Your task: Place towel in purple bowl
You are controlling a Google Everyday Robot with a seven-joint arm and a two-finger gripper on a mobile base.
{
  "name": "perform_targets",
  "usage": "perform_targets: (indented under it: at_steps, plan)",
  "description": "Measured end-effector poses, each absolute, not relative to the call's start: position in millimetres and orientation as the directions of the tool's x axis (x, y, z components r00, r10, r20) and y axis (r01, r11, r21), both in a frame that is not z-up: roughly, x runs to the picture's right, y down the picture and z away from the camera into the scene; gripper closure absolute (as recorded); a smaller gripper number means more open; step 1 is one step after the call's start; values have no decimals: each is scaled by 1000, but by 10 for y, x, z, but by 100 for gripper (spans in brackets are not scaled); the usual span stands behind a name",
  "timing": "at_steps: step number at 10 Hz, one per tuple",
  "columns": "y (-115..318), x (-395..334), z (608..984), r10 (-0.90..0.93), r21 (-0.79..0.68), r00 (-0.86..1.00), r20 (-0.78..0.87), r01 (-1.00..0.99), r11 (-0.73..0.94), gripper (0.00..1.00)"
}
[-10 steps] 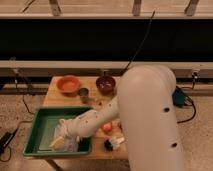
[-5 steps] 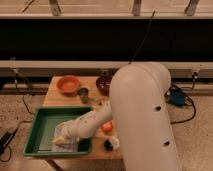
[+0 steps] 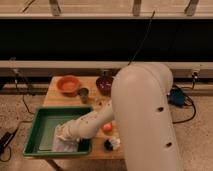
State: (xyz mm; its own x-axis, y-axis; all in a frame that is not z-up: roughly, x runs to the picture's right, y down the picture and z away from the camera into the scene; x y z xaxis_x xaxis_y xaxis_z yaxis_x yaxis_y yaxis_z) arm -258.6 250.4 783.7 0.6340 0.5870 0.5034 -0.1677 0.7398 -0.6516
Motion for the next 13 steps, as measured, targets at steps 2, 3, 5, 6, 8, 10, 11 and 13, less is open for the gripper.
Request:
perform_targets:
  at_steps: [2, 3, 5, 6, 8, 10, 11, 13]
  plan:
    - [2492, -2583, 7820, 593, -654, 626, 507, -169, 738, 92]
    - [2479, -2575, 7810, 599, -657, 618, 509, -171, 734, 82]
    - [2477, -2576, 7793, 610, -669, 606, 511, -166, 724, 62]
    - [2473, -2578, 7787, 614, -674, 601, 512, -162, 721, 52]
    - [2481, -2596, 7776, 618, -683, 595, 514, -152, 715, 32]
    - [2488, -2607, 7771, 620, -690, 592, 516, -142, 710, 20]
    - [2491, -2612, 7767, 621, -692, 590, 515, -141, 708, 20]
    - [2489, -2602, 7757, 635, -705, 573, 518, -134, 697, 20]
